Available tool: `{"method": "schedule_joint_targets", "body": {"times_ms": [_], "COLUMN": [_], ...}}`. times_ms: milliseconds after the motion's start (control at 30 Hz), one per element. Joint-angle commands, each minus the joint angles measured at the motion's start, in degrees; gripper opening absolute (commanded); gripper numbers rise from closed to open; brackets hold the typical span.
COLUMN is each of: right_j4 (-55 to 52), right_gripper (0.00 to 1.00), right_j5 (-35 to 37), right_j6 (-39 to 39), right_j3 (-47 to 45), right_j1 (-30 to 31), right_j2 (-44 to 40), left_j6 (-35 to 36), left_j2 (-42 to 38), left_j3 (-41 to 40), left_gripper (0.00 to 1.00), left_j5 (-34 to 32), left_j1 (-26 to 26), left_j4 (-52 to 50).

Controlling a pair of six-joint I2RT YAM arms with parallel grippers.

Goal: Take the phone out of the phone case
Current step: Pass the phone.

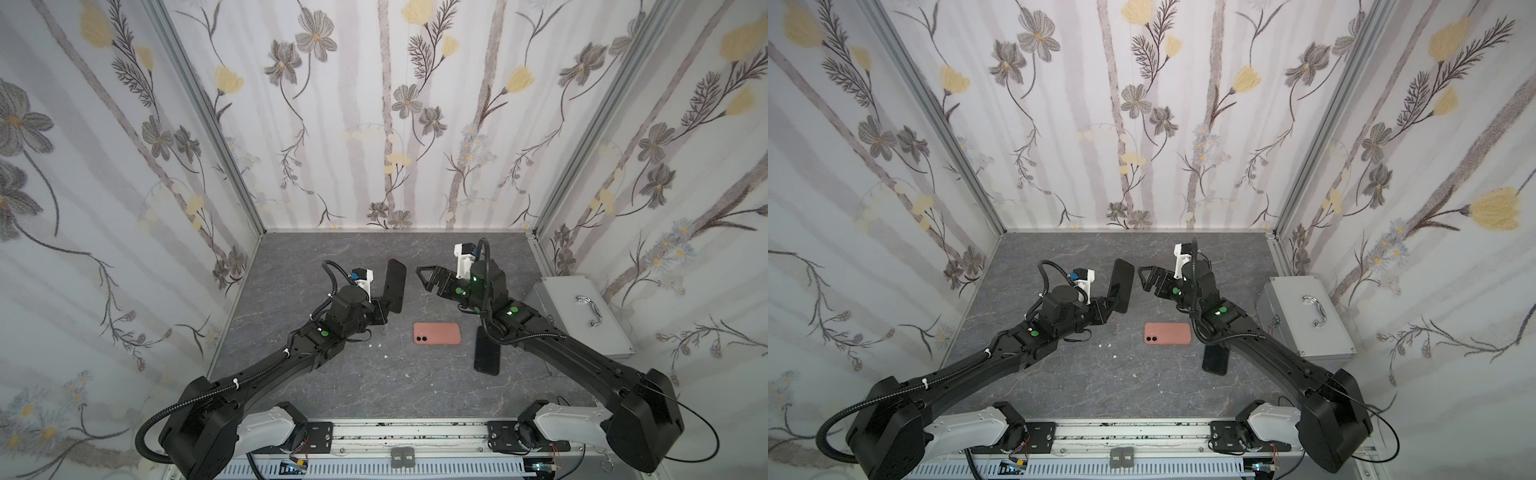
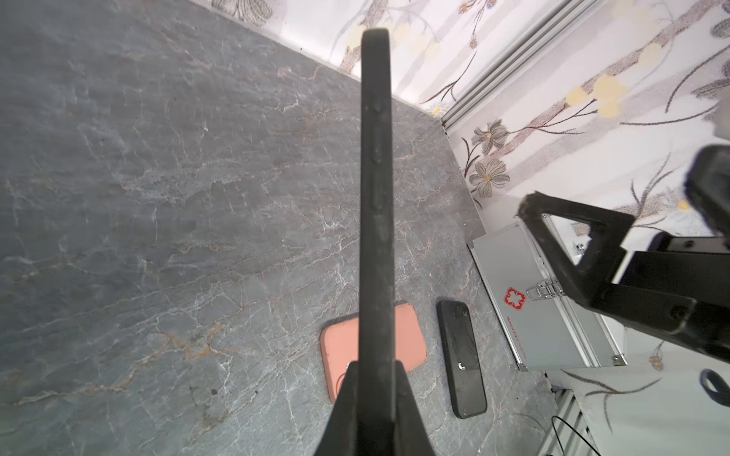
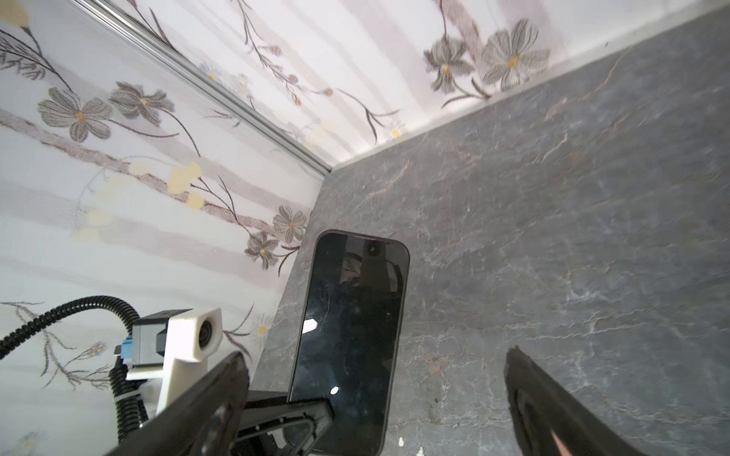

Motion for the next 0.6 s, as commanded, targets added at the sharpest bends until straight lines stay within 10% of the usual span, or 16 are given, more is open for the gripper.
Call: {"method": "schedule_joint_targets", "body": {"times_ms": [0, 567], "right_j4": [4.5, -13.4], "right_gripper": [1.0, 0.88], "right_j5": [6.3, -16.2], "right_j6": [-9.3, -40.2], "right_j3": [-0.3, 7.1], "right_j1": [-0.5, -3.9], "right_j2": [-3.6, -13.8], "left_j6": [10.2, 24.4], "left_j2": [-0.3, -8.9], "left_j3": [1.7, 2.2], "left_gripper": [0.0, 0.0], "left_j5": [-2.2, 16.2], "left_j1": [-0.2, 3.2], "left_j4": [1.0, -1.0]}}
